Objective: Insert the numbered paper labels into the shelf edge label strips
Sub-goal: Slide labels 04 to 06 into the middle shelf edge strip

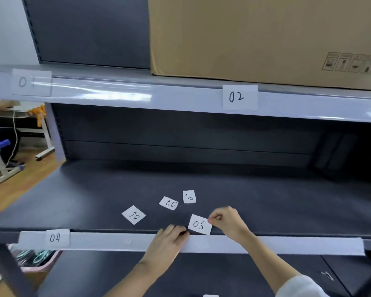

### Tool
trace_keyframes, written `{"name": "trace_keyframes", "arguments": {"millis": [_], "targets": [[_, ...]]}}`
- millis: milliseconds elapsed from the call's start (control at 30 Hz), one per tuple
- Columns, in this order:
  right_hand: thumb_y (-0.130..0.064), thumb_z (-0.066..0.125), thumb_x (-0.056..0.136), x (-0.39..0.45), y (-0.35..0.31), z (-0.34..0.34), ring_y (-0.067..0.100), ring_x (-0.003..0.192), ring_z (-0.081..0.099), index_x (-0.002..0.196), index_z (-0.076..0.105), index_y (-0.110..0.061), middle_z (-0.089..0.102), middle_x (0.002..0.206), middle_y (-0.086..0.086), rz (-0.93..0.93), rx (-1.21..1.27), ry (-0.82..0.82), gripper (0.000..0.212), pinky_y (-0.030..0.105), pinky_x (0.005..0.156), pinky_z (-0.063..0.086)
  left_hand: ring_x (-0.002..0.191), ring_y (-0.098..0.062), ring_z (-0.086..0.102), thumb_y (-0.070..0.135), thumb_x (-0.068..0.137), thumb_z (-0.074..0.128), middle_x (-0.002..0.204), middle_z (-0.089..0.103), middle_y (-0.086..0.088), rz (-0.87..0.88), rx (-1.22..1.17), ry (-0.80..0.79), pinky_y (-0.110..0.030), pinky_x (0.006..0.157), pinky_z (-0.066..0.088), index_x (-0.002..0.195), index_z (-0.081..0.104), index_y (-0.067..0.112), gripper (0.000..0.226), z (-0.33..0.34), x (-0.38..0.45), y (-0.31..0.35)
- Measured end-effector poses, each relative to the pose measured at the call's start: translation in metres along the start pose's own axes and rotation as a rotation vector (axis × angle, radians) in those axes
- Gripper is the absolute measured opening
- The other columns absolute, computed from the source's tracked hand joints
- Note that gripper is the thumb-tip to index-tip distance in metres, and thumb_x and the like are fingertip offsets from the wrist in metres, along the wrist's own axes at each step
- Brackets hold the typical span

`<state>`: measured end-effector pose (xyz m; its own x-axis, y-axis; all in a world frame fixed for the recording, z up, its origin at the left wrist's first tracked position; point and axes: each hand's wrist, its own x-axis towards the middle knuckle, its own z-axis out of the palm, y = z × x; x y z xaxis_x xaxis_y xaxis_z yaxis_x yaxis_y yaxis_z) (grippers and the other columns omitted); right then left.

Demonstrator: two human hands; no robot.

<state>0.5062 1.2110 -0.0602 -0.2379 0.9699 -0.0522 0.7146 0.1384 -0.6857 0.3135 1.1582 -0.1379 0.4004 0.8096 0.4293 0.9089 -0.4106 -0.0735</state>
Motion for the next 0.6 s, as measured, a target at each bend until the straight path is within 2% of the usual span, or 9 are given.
{"name": "trace_keyframes", "arguments": {"millis": [100, 233, 333, 400, 433, 467, 533, 600], "targets": [[-0.011, 0.059, 0.082, 0.000, 0.001, 0.000, 0.010, 0.055, 0.043, 0.059, 0.060, -0.025, 0.058, 0.062, 0.000, -0.025, -0.011, -0.010, 0.027, 0.008, 0.044, 0.031, 0.073, -0.011, 0.036, 0.011, 0.031, 0.079, 0.090, 0.040, 0.010, -0.022, -0.029, 0.008, -0.016, 0.048, 0.042, 0.079, 0.065, 0.027, 0.053, -0.003, -0.001, 0.002], [-0.012, 0.061, 0.083, 0.002, 0.000, 0.000, 0.007, 0.053, 0.043, 0.057, 0.058, -0.029, 0.059, 0.065, 0.000, -0.036, -0.030, -0.033, 0.031, 0.009, 0.046, 0.032, 0.064, -0.006, 0.039, 0.017, 0.037, 0.084, 0.065, 0.055, 0.015, -0.047, -0.061, -0.040, -0.015, 0.043, 0.039, 0.058, 0.065, 0.030, 0.032, -0.011, 0.001, 0.007], [-0.012, 0.061, 0.083, 0.004, -0.002, 0.002, 0.008, 0.055, 0.044, 0.058, 0.059, -0.027, 0.062, 0.071, 0.003, -0.044, -0.034, -0.056, 0.029, 0.007, 0.044, 0.032, 0.051, -0.004, 0.047, 0.026, 0.040, 0.086, 0.057, 0.053, 0.015, -0.125, -0.122, -0.077, -0.010, 0.045, 0.024, 0.050, 0.060, 0.029, 0.028, -0.018, 0.005, 0.009], [-0.012, 0.061, 0.082, 0.005, -0.002, 0.004, 0.010, 0.058, 0.045, 0.057, 0.059, -0.028, 0.064, 0.072, 0.009, -0.049, -0.039, -0.060, 0.030, 0.008, 0.046, 0.033, 0.059, -0.009, 0.043, 0.020, 0.060, 0.077, 0.067, 0.058, 0.010, -0.227, -0.236, -0.046, -0.012, 0.051, 0.024, 0.059, 0.064, 0.024, 0.014, -0.019, 0.005, 0.010], [-0.012, 0.061, 0.082, 0.006, -0.002, 0.005, 0.011, 0.060, 0.047, 0.056, 0.059, -0.030, 0.066, 0.074, 0.014, -0.052, -0.039, -0.060, 0.032, 0.011, 0.050, 0.036, 0.068, -0.012, 0.044, 0.016, 0.073, 0.066, 0.079, 0.061, 0.004, -0.301, -0.295, -0.057, -0.018, 0.055, 0.033, 0.068, 0.067, 0.020, 0.007, -0.019, 0.006, 0.009], [-0.011, 0.061, 0.082, 0.007, -0.002, 0.006, 0.011, 0.062, 0.049, 0.055, 0.058, -0.031, 0.069, 0.078, 0.018, -0.054, -0.038, -0.062, 0.034, 0.016, 0.055, 0.039, 0.078, -0.015, 0.047, 0.013, 0.082, 0.055, 0.089, 0.062, -0.001, -0.345, -0.324, -0.073, -0.023, 0.063, 0.040, 0.078, 0.068, 0.015, 0.013, -0.019, 0.007, 0.009], [-0.010, 0.061, 0.081, 0.006, -0.002, 0.007, 0.012, 0.067, 0.053, 0.054, 0.058, -0.032, 0.070, 0.079, 0.016, -0.063, -0.047, -0.083, 0.035, 0.023, 0.062, 0.043, 0.087, -0.016, 0.049, 0.013, 0.086, 0.049, 0.098, 0.062, -0.003, -0.358, -0.357, -0.078, -0.023, 0.077, 0.042, 0.086, 0.068, 0.010, 0.019, -0.019, 0.008, 0.006], [-0.008, 0.060, 0.081, 0.004, -0.002, 0.008, 0.012, 0.068, 0.054, 0.055, 0.058, -0.031, 0.066, 0.076, 0.005, -0.075, -0.068, -0.122, 0.035, 0.022, 0.063, 0.043, 0.091, -0.012, 0.049, 0.017, 0.088, 0.051, 0.102, 0.063, 0.000, -0.364, -0.382, -0.081, -0.017, 0.079, 0.038, 0.092, 0.070, 0.014, 0.019, -0.020, 0.009, 0.002]]}}
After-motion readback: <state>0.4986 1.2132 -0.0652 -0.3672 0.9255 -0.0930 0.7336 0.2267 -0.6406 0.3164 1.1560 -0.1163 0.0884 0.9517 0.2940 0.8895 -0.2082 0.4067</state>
